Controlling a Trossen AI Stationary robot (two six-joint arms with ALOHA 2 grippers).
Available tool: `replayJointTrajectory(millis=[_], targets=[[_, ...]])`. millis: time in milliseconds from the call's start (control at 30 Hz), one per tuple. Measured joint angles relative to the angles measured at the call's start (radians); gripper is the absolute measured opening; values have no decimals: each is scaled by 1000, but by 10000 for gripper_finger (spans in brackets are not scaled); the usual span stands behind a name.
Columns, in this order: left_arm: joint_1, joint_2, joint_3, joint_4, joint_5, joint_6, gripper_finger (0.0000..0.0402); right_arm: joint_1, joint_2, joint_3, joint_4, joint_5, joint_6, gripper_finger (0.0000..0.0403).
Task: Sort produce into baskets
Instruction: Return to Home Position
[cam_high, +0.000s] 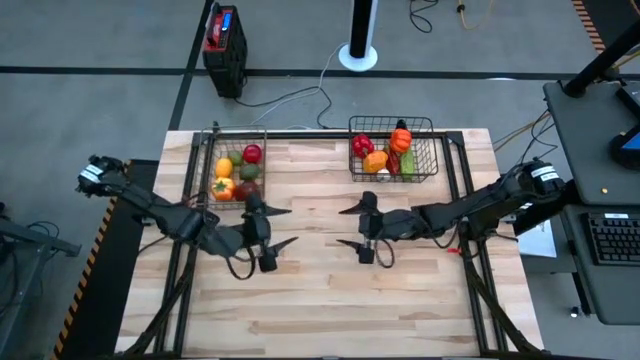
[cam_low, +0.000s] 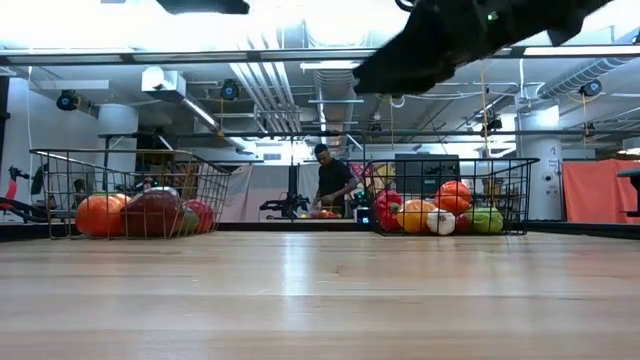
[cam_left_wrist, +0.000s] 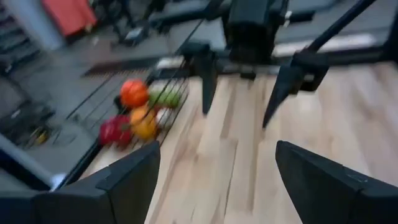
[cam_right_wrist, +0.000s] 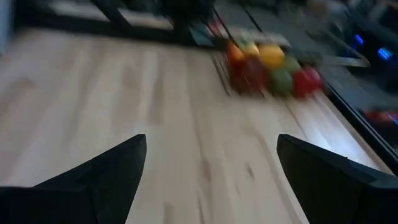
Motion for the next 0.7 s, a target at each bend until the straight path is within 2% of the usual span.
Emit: replayJointTrajectory(millis=[67, 133, 300, 467, 700], targets=[[28, -10, -30, 94, 64, 65, 300, -12, -4, -37, 113, -66, -26, 352], [65, -28, -54, 119, 132, 97, 300, -24, -17, -77, 182, -98, -40, 352], [154, -125, -139, 151, 249, 88, 300, -61, -93, -156, 211, -111, -6, 352], [217, -283, -294, 269, 349, 87, 300, -73, -213, -252, 274, -171, -11, 352], [271, -511, -496, 406, 382, 103, 300, -74, -398, -376, 282, -167, -4, 352]])
